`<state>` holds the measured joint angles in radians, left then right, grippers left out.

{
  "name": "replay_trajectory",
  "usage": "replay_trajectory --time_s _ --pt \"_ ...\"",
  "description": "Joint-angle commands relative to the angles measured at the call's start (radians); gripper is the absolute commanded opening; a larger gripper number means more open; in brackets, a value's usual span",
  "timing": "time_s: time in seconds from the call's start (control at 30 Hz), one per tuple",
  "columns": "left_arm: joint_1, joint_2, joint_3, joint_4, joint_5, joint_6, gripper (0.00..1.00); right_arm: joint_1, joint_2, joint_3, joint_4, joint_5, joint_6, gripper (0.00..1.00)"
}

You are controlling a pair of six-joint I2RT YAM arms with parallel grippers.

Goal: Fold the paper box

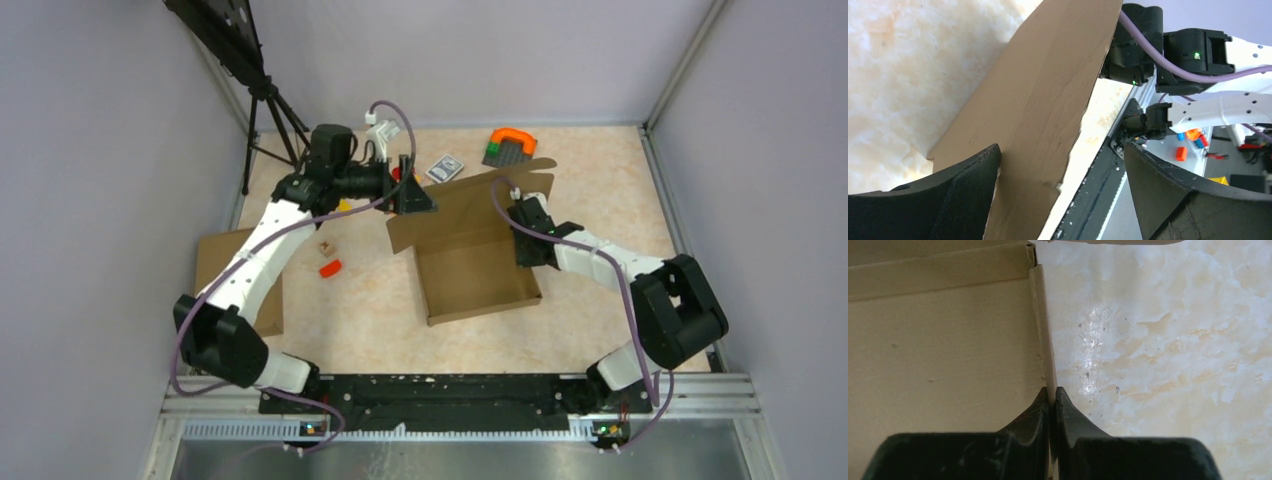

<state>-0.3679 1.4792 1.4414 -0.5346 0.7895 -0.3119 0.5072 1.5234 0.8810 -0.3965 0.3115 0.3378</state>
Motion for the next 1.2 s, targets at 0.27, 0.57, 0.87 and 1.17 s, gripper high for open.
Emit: replay_trajectory --time_s 0.27,0.57,0.87,1.17 --pt "0.107 -0.333 -0.366 0.313 0.044 -0.100 0.95 -0.011 -0.041 -0.012 0.039 -0.027 0.031 0.00" --pt "0.081 -0.266 -0.434 0.453 -0.009 -0.181 0.76 -0.012 -0.036 0.002 0.043 -0.047 0.036 0.00" --pt "0.093 -0.459 -0.504 0.330 -0.497 -0.069 0.89 -0.012 -0.042 -0.018 0.057 -0.044 0.029 0.00" --pt "0.213 -0.205 -0.434 0.362 -0.427 -0.202 0.87 -0.012 -0.049 -0.022 0.052 -0.053 0.012 0.00"
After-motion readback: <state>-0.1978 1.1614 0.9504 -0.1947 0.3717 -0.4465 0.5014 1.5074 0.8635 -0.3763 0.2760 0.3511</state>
